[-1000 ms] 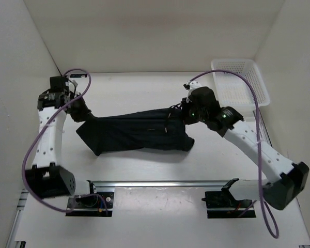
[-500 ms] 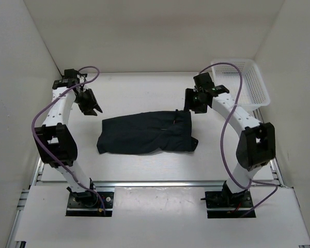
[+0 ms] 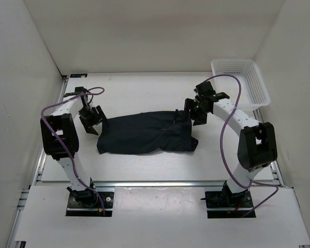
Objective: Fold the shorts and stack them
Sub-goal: Flatten the shorts out
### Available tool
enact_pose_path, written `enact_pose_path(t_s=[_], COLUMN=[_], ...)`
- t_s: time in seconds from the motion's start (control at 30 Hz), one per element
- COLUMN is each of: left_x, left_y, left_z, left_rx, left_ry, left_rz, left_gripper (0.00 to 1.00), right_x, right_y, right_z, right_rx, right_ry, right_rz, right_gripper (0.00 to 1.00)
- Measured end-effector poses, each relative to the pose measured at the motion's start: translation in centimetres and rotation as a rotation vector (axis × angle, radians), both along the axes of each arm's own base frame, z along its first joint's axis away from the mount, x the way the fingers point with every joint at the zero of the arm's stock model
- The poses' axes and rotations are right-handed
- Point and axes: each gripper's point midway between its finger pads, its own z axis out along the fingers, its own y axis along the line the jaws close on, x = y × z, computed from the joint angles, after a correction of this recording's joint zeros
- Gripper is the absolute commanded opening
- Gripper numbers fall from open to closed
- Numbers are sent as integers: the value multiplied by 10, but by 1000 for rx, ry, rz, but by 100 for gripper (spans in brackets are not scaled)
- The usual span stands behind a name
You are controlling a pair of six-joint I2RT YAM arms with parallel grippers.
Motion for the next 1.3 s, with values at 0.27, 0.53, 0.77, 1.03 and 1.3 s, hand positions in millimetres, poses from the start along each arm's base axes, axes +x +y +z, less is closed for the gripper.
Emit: enact_pose_path(t_s=[0.27,0.53,0.77,1.03,1.3], left_x=[-3,-10,-4,-10,-47], left_y=[-2,-3,13,40,0], left_z=[-22,-37,-14,-4,-39], left_rx=[-11,-18,31,27,-124], left_ry=[31,69,-5,-41,100], left_rz=[25,23,60,159,78], left_gripper=[16,10,33,89,24], right_x=[-19,-20,-15,-13,-19], right_y=[5,19,22,19,14], right_z=[-33,-37,-18,3,-8], right_rx=[34,108,134,139,117], right_ry=[113,143,84,17,40], right_rz=[11,37,32,28,19], right_gripper=[56,0,0,14,31])
